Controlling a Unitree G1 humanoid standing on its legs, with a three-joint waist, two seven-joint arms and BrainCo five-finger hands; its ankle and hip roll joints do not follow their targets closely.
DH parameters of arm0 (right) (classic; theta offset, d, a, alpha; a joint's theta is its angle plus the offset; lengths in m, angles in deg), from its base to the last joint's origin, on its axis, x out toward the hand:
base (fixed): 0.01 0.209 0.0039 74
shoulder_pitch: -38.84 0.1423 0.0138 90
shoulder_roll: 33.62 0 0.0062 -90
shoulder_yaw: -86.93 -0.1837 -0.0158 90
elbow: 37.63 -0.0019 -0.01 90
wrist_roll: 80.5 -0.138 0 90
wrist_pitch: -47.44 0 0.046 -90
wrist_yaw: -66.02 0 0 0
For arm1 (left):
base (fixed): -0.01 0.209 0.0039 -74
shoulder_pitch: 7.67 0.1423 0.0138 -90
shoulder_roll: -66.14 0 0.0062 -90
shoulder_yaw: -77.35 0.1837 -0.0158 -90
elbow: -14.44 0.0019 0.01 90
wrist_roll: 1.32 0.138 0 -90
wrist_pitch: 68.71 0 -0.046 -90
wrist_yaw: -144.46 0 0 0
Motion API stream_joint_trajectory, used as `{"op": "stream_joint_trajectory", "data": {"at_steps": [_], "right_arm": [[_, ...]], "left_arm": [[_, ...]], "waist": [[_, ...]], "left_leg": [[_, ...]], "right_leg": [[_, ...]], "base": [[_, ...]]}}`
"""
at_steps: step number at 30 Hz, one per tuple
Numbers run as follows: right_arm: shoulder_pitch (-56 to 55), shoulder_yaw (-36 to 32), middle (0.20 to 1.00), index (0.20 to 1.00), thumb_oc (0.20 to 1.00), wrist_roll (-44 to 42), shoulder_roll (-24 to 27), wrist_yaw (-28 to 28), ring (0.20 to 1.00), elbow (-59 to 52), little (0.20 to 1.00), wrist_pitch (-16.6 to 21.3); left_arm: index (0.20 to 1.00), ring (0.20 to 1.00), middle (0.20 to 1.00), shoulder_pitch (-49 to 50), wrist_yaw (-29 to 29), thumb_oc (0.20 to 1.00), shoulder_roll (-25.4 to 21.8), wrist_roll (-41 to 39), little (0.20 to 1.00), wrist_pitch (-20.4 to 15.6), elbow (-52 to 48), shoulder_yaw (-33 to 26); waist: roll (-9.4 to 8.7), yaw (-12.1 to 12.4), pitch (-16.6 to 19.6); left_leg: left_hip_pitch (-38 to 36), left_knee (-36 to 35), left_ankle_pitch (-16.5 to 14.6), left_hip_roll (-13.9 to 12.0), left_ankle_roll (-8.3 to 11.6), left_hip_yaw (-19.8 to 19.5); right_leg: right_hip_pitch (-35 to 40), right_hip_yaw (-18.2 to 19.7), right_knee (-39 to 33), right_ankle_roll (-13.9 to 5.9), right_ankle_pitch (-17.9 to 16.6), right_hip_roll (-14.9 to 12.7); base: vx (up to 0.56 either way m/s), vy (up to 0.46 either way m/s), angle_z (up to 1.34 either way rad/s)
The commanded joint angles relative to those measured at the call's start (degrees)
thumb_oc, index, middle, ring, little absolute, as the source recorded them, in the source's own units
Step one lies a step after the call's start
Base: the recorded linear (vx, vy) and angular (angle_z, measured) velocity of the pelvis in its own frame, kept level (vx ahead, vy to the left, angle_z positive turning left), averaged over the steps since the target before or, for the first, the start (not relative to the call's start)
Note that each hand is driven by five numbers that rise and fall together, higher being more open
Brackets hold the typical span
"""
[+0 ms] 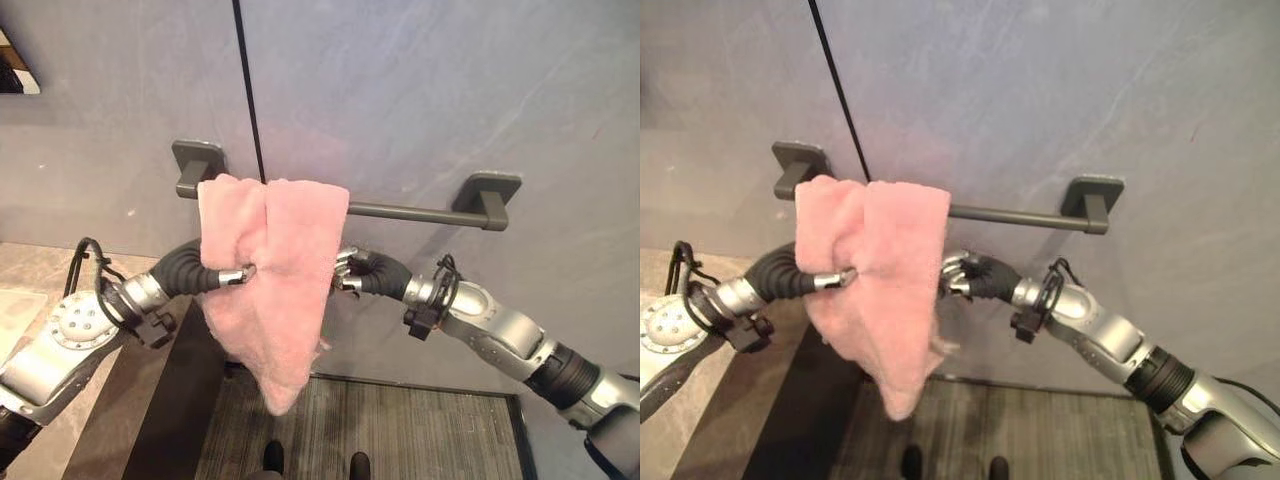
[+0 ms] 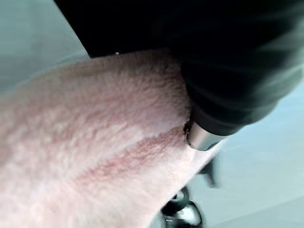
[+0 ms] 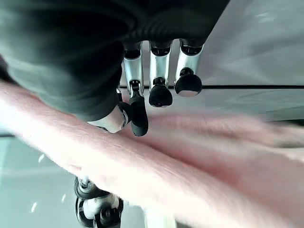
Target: Put brush and paste in cup on sink, flatten towel.
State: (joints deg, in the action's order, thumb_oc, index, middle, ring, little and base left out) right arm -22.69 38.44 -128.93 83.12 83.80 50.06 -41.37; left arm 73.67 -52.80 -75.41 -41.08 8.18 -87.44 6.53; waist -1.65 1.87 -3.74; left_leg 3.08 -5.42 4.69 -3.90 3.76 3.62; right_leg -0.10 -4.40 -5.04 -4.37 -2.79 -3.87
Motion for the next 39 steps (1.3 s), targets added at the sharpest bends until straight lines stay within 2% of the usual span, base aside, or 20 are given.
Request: {"op": "stream_joint_trajectory", "data": {"at_steps": [1, 3, 6, 7, 8, 9, 10, 11, 12, 16, 18, 20, 22, 23, 26, 28, 33, 34, 36, 39], "right_arm": [[-4.17, -1.53, 0.2, 0.2, 0.2, 1.9, -3.19, -0.93, 0.2, -1.83, 0.2, 2.3], [-6.58, -4.93, 0.2, 0.2, 0.2, -0.51, -3.13, -1.02, 0.2, -5.26, 0.2, 4.18], [-6.81, -7.17, 0.2, 0.2, 0.2, -3.67, -3.98, -0.89, 0.2, -9.0, 0.2, 5.24], [-7.38, -11.69, 0.2, 0.2, 0.2, -2.65, -4.02, -1.83, 0.2, -15.14, 0.2, 8.5], [-7.37, -11.63, 0.2, 0.2, 0.2, -2.64, -4.0, -1.86, 0.2, -15.2, 0.2, 8.48], [-7.85, -14.05, 0.2, 0.2, 0.2, -1.29, -6.72, -3.53, 0.2, -16.56, 0.2, 9.73], [-8.07, -14.38, 0.2, 0.2, 0.2, -1.17, -9.85, -4.13, 0.2, -16.83, 0.2, 10.05], [-9.57, -16.54, 0.2, 0.2, 0.2, 0.0, -10.02, -4.04, 0.2, -19.42, 0.2, 10.35], [-10.51, -17.27, 0.2, 0.2, 0.2, 0.94, -9.95, -3.9, 0.2, -19.86, 0.2, 10.16], [-13.2, -15.6, 0.2, 0.2, 0.2, 2.25, -7.96, -3.94, 0.2, -16.54, 0.2, 7.55], [-16.03, -15.82, 0.2, 0.2, 0.2, 1.02, -8.21, -4.79, 0.2, -15.38, 0.2, 6.74], [-16.99, -15.26, 0.2, 0.2, 0.2, 0.56, -7.93, -3.81, 0.2, -15.93, 0.2, 6.31], [-18.92, -15.98, 0.2, 0.2, 0.2, 1.54, -7.11, -3.68, 0.2, -15.23, 0.2, 6.34], [-19.9, -16.48, 0.2, 0.2, 0.2, 8.13, -7.03, -6.3, 0.2, -12.94, 0.2, 6.48], [-21.1, -18.37, 0.2, 0.2, 0.2, 7.34, -8.57, -7.92, 0.2, -11.86, 0.2, 6.55], [-21.13, -20.01, 0.2, 0.2, 0.2, 5.28, -7.2, -6.05, 0.2, -14.8, 0.2, 8.21], [-22.89, -24.7, 0.2, 0.2, 0.2, 4.07, -8.54, -6.49, 0.2, -19.47, 0.2, 10.76], [-23.31, -26.39, 0.2, 0.2, 0.2, 4.54, -9.45, -6.73, 0.2, -21.25, 0.2, 11.84], [-23.03, -26.84, 0.2, 0.2, 0.2, 4.56, -10.12, -6.18, 0.2, -22.52, 0.2, 12.3], [-23.61, -27.2, 0.2, 0.2, 0.2, 7.34, -11.67, -6.81, 0.2, -21.99, 0.2, 12.47]], "left_arm": [[0.2, 0.2, 0.2, -0.86, 0.09, 0.2, -1.95, 7.4, 0.2, -0.7, -3.94, 0.69], [0.2, 0.2, 0.2, 2.15, -0.04, 0.2, 1.12, 2.91, 0.2, -1.77, -8.7, -4.65], [0.2, 0.2, 0.2, 2.23, 1.82, 0.2, 1.9, 4.04, 0.2, -3.23, -11.43, -7.86], [0.2, 0.2, 0.2, 2.64, 4.63, 0.2, 5.88, 1.9, 0.2, -5.94, -14.28, -14.88], [0.2, 0.2, 0.2, 2.87, 4.63, 0.2, 5.9, 1.9, 0.2, -5.89, -14.41, -15.08], [0.2, 0.2, 0.2, 2.86, 6.37, 0.2, 11.42, 0.83, 0.2, -7.03, -15.67, -19.1], [0.2, 0.2, 0.2, 2.18, 7.56, 0.2, 16.01, 0.58, 0.2, -7.44, -17.32, -19.97], [0.2, 0.2, 0.2, 2.94, 6.9, 0.2, 18.36, -0.09, 0.2, -7.44, -19.1, -19.71], [0.2, 0.2, 0.2, 3.72, 6.09, 0.2, 18.34, 0.37, 0.2, -6.88, -19.39, -19.06], [0.2, 0.2, 0.2, 7.07, 4.67, 0.2, 10.89, 6.17, 0.2, -4.01, -12.3, -13.61], [0.2, 0.2, 0.2, 8.68, 5.04, 0.2, 10.54, 7.98, 0.2, -2.86, -11.11, -11.87], [0.2, 0.2, 0.2, 9.68, 4.31, 0.2, 12.11, 5.94, 0.2, -2.11, -9.99, -10.78], [0.2, 0.2, 0.2, 10.63, 3.74, 0.2, 14.72, 6.16, 0.2, -0.76, -4.12, -7.27], [0.2, 0.2, 0.2, 9.51, 4.45, 0.2, 14.85, 11.05, 0.2, -0.18, -1.6, -5.04], [0.2, 0.2, 0.2, 9.23, 4.67, 0.2, 14.09, 10.52, 0.2, -1.01, -5.95, -6.41], [0.2, 0.2, 0.2, 9.41, 4.16, 0.2, 16.47, 5.16, 0.2, -1.46, -9.13, -8.28], [0.2, 0.2, 0.2, 8.51, 5.97, 0.2, 19.35, 6.19, 0.2, -4.06, -16.04, -12.54], [0.2, 0.2, 0.2, 7.6, 6.72, 0.2, 23.95, 3.26, 0.2, -5.14, -17.94, -14.18], [0.2, 0.2, 0.2, 7.43, 6.52, 0.2, 25.99, 1.82, 0.2, -5.48, -19.37, -15.25], [0.2, 0.2, 0.2, 8.39, 6.2, 0.2, 28.3, 2.35, 0.2, -5.18, -17.57, -13.63]], "waist": [[-1.86, -0.01, 2.65], [-2.11, -0.48, 2.87], [-2.27, -0.69, 2.86], [-2.41, -0.94, 3.16], [-2.38, -1.0, 3.14], [-2.32, -1.11, 3.36], [-2.26, -1.05, 3.53], [-2.14, -1.43, 3.6], [-2.07, -1.64, 3.71], [-1.4, -2.47, 3.5], [-1.24, -2.75, 3.21], [-1.31, -2.88, 3.16], [-1.33, -3.2, 3.02], [-1.17, -3.57, 3.03], [-1.03, -3.8, 3.14], [-1.34, -4.08, 3.12], [-1.61, -4.38, 3.23], [-1.75, -4.62, 3.31], [-1.74, -4.67, 3.33], [-1.59, -5.03, 3.34]], "left_leg": [[-0.4, 0.42, -1.88, -4.08, 2.93, 2.5], [-0.55, 0.42, -1.96, -4.09, 2.82, 2.56], [-0.75, 0.42, -2.06, -4.1, 2.79, 2.74], [-0.93, 0.42, -2.24, -4.25, 2.76, 2.82], [-0.97, 0.42, -2.25, -4.25, 2.76, 2.82], [-1.16, 0.42, -2.42, -4.3, 2.7, 2.78], [-1.39, 0.42, -2.61, -4.33, 2.63, 2.8], [-1.64, 0.42, -2.76, -4.32, 2.51, 3.0], [-1.87, 0.42, -2.87, -4.32, 2.44, 3.14], [-2.52, 0.42, -2.73, -4.45, 2.44, 3.93], [-2.69, 0.42, -2.68, -4.55, 2.44, 4.24], [-2.75, 0.42, -2.7, -4.63, 2.4, 4.36], [-2.77, 0.42, -2.66, -4.63, 2.43, 4.48], [-2.71, 0.42, -2.57, -4.7, 2.44, 4.45], [-2.61, 0.42, -2.57, -4.71, 2.43, 4.47], [-2.53, 0.42, -2.63, -4.79, 2.47, 4.39], [-2.47, 0.42, -2.89, -4.85, 2.44, 4.24], [-2.54, 0.42, -3.05, -4.84, 2.39, 4.33], [-2.69, 0.42, -3.24, -4.87, 2.37, 4.41], [-2.99, 0.42, -3.42, -4.92, 2.23, 4.77]], "right_leg": [[-0.93, -0.25, 0.04, -6.6, -1.41, -8.15], [-1.08, -0.06, 0.04, -6.61, -1.28, -8.09], [-1.1, 0.22, 0.04, -6.6, -1.28, -8.09], [-1.12, 0.53, 0.04, -6.52, -1.11, -8.06], [-1.08, 0.53, 0.04, -6.52, -1.1, -8.05], [-0.99, 0.76, 0.04, -6.3, -0.89, -8.02], [-0.77, 0.88, 0.04, -6.09, -0.69, -7.99], [-0.69, 1.04, 0.04, -5.96, -0.57, -7.9], [-0.56, 1.23, 0.04, -5.89, -0.5, -7.82], [-0.41, 1.69, 0.04, -5.92, -0.57, -7.61], [-0.59, 2.01, 0.04, -5.94, -0.61, -7.43], [-0.64, 2.06, 0.04, -5.95, -0.56, -7.4], [-0.62, 2.22, 0.04, -5.94, -0.57, -7.35], [-0.59, 2.17, 0.04, -5.91, -0.47, -7.27], [-0.72, 2.28, 0.04, -5.99, -0.52, -7.28], [-0.86, 2.29, 0.04, -5.99, -0.36, -7.17], [-0.8, 2.3, 0.04, -5.92, -0.1, -7.13], [-0.84, 2.49, 0.04, -5.87, 0.03, -7.12], [-0.79, 2.59, 0.04, -5.84, 0.13, -7.1], [-0.71, 2.78, 0.04, -5.71, 0.15, -7.05]], "base": [[0.0, 0.005, 0.04], [0.0, -0.001, 0.02], [0.0, -0.018, -0.07], [0.0, -0.032, -0.1], [0.01, -0.034, -0.09], [0.0, -0.018, -0.07], [0.01, -0.023, -0.08], [0.01, -0.017, -0.11], [0.02, -0.017, -0.07], [0.0, -0.01, -0.07], [-0.01, -0.006, -0.08], [0.0, -0.009, -0.03], [0.0, -0.013, -0.04], [0.0, 0.0, 0.0], [0.0, 0.0, 0.0], [0.0, 0.0, 0.0], [0.0, 0.0, 0.0], [0.0, 0.0, 0.0], [0.0, 0.0, 0.0], [0.01, -0.002, -0.03]]}}
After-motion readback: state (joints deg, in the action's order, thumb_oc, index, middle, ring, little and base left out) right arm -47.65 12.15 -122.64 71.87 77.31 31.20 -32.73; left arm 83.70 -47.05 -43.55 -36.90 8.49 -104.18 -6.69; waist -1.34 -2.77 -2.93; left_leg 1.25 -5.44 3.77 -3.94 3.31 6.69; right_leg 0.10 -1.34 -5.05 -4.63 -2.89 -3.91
